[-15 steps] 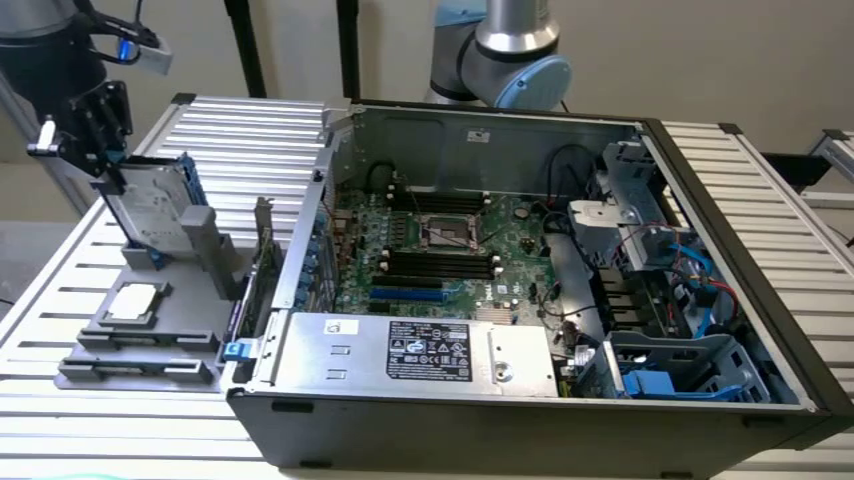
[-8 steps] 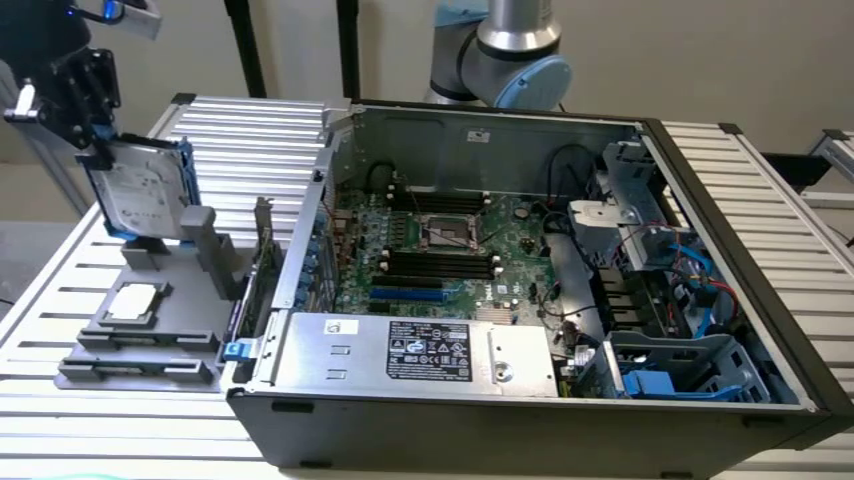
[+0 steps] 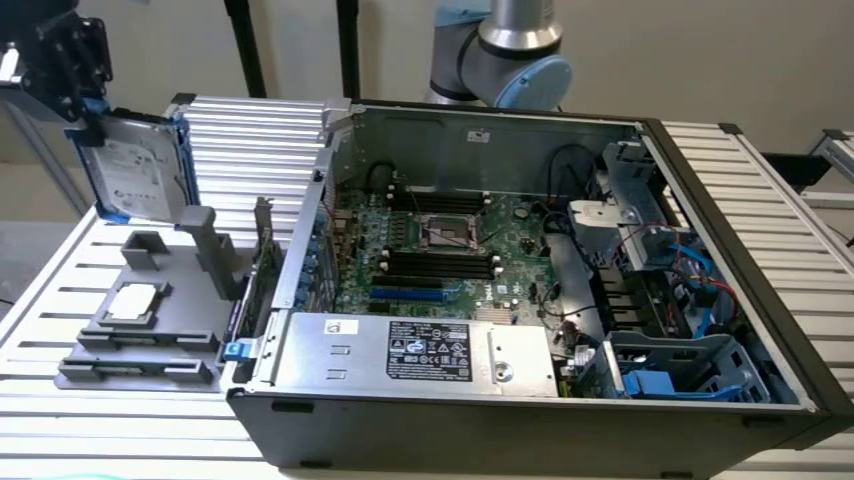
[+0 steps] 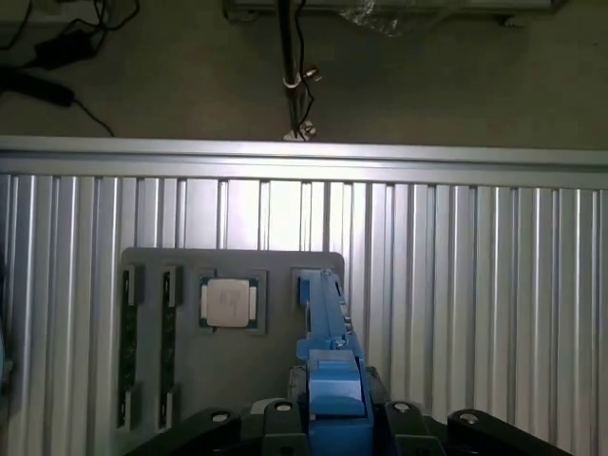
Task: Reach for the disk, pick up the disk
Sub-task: 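Pick up the disk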
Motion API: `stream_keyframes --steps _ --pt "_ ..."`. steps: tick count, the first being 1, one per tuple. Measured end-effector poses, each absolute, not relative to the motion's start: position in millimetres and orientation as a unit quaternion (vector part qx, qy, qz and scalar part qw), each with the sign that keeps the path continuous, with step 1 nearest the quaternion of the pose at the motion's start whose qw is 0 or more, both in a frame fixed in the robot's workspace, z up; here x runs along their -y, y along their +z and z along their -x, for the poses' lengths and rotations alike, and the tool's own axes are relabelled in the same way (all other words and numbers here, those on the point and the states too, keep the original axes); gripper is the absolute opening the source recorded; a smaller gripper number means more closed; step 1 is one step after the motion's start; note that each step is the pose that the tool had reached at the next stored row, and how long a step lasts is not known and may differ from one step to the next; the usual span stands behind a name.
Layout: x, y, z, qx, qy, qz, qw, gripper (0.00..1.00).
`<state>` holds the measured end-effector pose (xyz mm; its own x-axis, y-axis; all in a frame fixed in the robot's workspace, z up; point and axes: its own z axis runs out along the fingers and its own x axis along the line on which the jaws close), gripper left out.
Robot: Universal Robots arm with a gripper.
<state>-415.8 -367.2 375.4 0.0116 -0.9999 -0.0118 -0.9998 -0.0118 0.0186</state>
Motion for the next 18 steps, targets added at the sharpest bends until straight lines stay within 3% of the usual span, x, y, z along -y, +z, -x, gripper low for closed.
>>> stream_keyframes --steps 18 --pt "367.2 454.8 351.4 0.703 -0.014 -0.711 0.000 0.33"
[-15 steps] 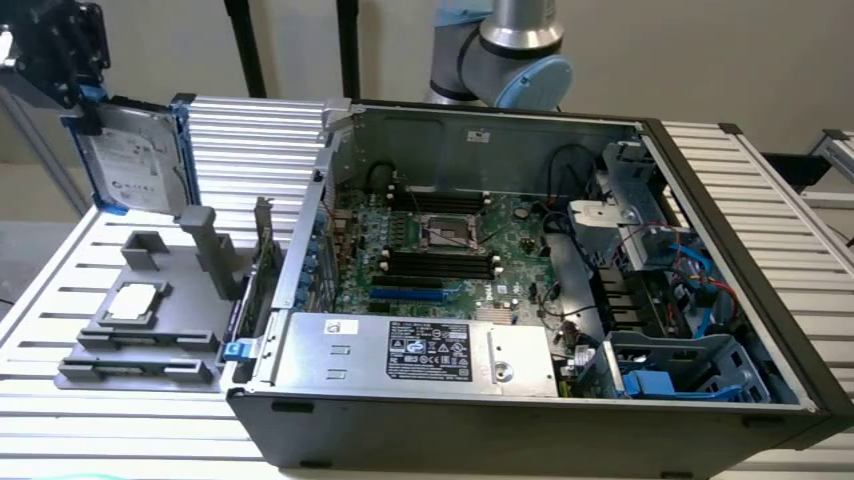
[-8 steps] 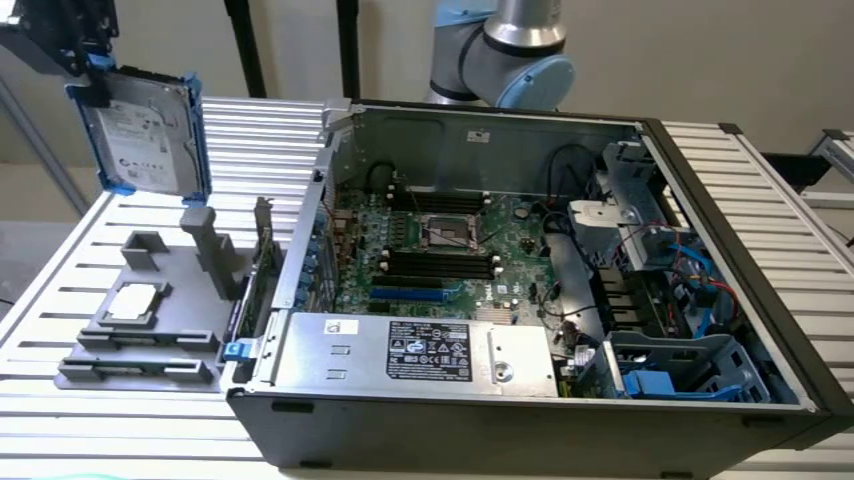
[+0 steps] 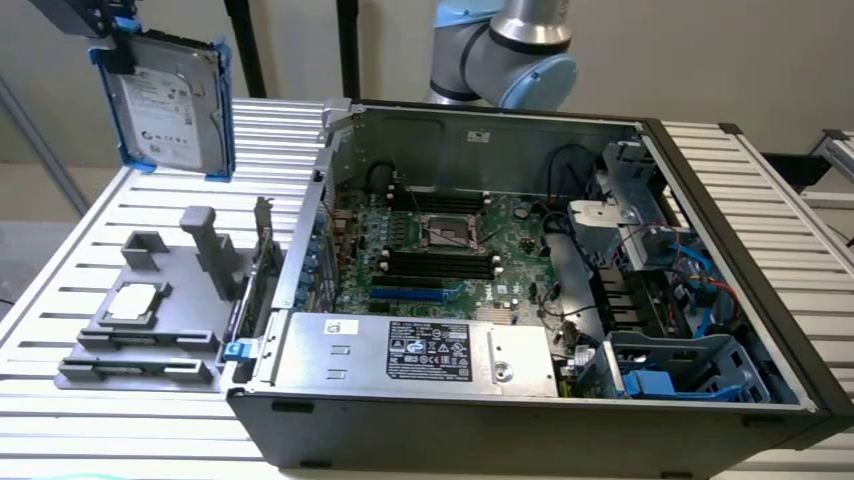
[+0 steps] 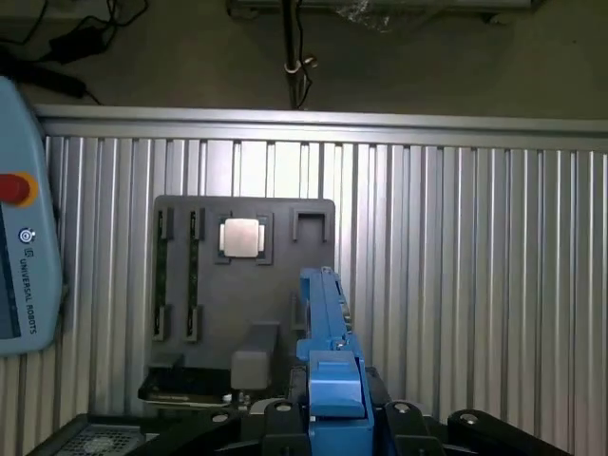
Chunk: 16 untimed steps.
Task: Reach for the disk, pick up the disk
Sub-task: 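Pick up the disk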
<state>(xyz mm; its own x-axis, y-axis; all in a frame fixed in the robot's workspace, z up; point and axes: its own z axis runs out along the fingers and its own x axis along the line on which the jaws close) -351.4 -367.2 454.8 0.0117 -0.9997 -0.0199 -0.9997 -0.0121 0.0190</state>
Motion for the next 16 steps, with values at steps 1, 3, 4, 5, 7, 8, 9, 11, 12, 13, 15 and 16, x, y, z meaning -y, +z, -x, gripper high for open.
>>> stream_keyframes --steps 1,3,4,5,7,8,9,11,12,13,15,16 --pt "367.2 458.8 346.8 -0.703 0.014 0.711 0.001 0.33" --pt "367.3 466.5 337.7 -0.703 0.016 0.711 0.002 0.33" --pt "367.4 470.3 333.2 -0.703 0.016 0.711 0.002 0.33" --pt "367.4 473.8 328.8 -0.703 0.017 0.711 0.003 0.33" --pt "367.6 481.6 319.5 -0.703 0.018 0.711 0.004 0.33" --pt "367.6 485.3 314.9 -0.703 0.019 0.711 0.004 0.33" --pt "367.7 488.8 310.4 -0.703 0.019 0.711 0.005 0.33" --pt "368.0 495.9 301.3 -0.703 0.021 0.711 0.006 0.33" --pt "368.1 499.3 296.8 -0.703 0.021 0.711 0.007 0.33" --pt "368.3 502.5 292.5 -0.703 0.022 0.711 0.007 0.33" --pt "369.2 508.9 283.3 -0.703 0.024 0.711 0.009 0.33" --pt "369.7 512.0 278.7 -0.703 0.024 0.711 0.009 0.33"
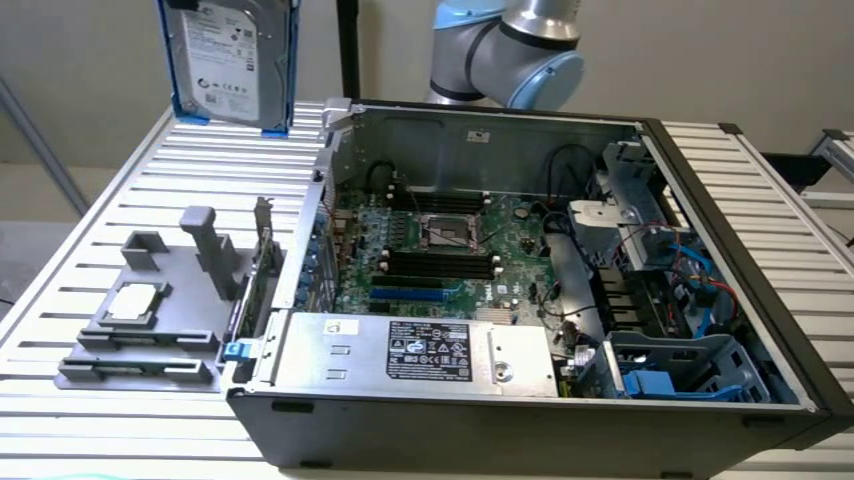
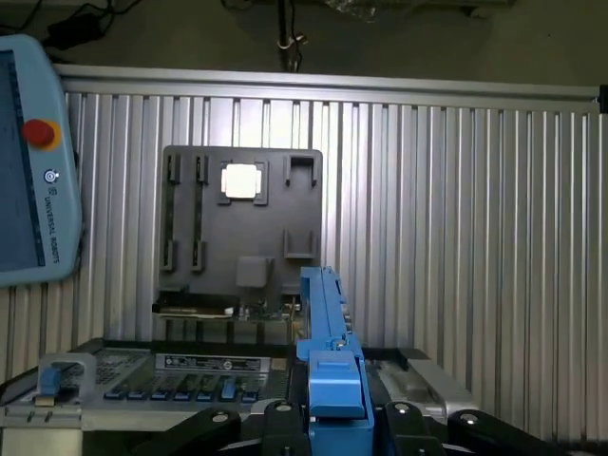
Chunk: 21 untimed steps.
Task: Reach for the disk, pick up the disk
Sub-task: 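Pick up the disk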
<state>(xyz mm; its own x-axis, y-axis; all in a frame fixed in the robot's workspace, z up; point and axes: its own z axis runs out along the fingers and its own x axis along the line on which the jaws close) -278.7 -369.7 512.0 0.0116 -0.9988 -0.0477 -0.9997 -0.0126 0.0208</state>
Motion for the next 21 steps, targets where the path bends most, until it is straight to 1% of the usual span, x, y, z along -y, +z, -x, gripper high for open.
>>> stream_keyframes --steps 6,21 --pt "374.3 523.7 251.6 -0.702 0.029 0.711 0.014 0.33" --pt "397.6 528.4 183.3 -0.702 0.034 0.711 0.019 0.33"
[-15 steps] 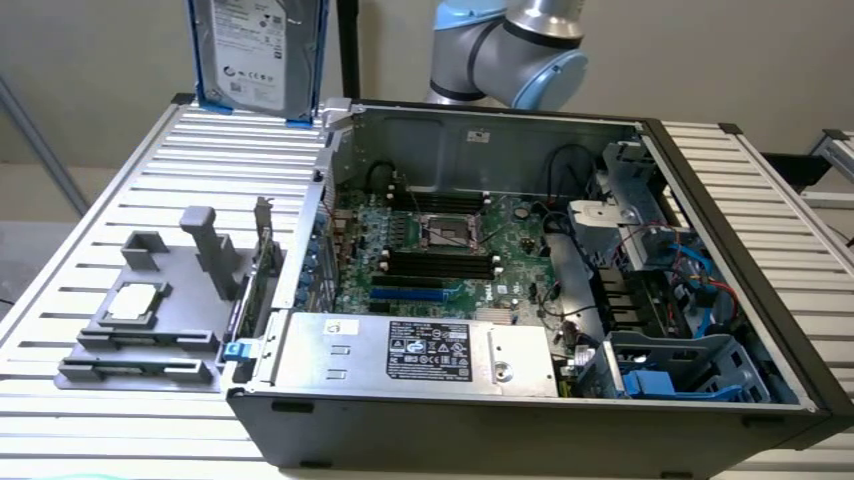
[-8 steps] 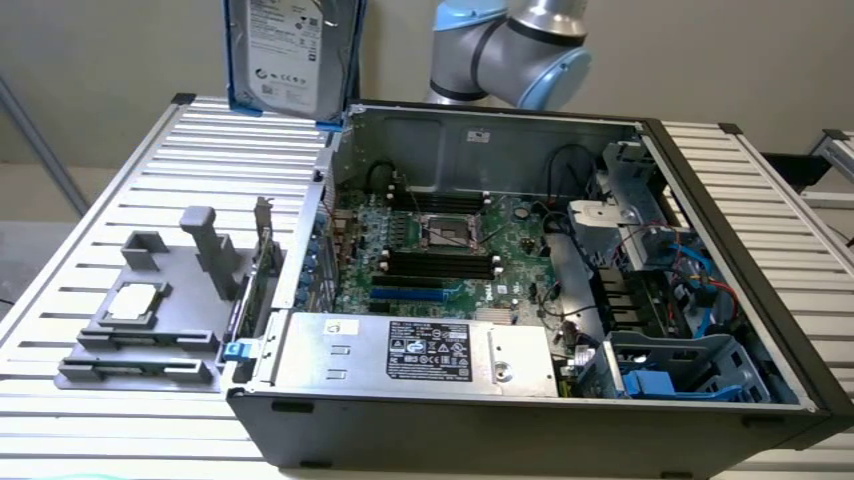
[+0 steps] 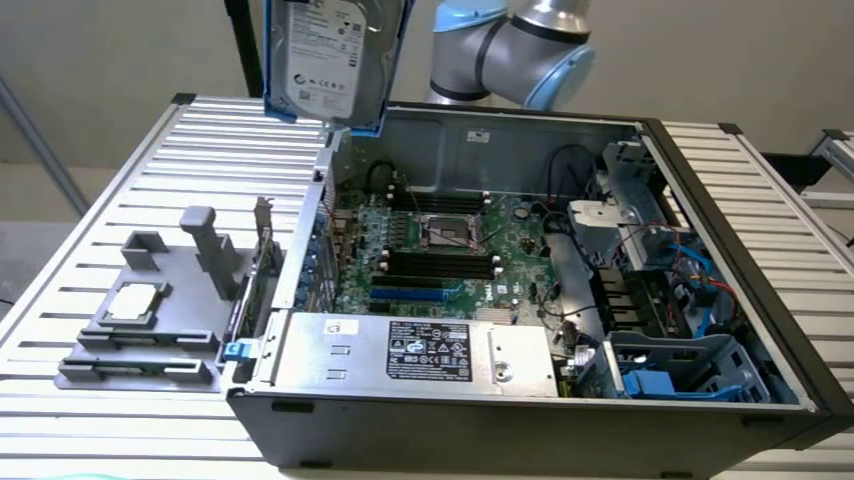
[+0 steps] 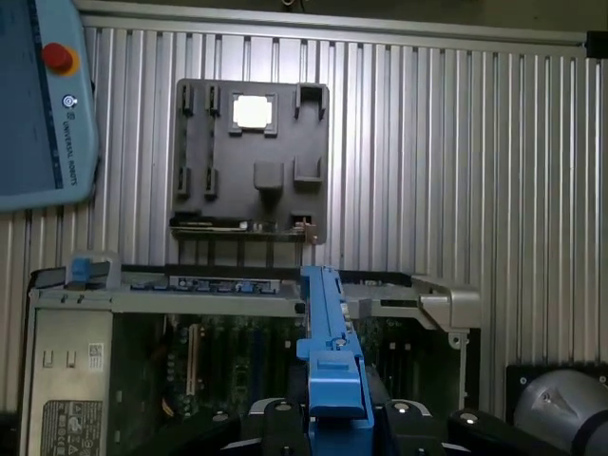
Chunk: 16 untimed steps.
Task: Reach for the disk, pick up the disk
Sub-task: 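Pick up the disk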
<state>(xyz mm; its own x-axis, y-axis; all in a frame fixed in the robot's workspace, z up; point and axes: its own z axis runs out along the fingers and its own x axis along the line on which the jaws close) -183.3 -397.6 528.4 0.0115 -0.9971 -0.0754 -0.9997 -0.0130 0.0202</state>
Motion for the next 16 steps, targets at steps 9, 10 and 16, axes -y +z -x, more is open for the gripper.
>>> stream_keyframes --steps 9,10,16 --pt "413.7 528.8 142.9 -0.702 0.036 0.711 0.022 0.33" --pt "415.7 528.8 138.8 -0.702 0.037 0.711 0.022 0.33" --pt "428.0 528.8 116.6 -0.702 0.037 0.711 0.023 0.33"
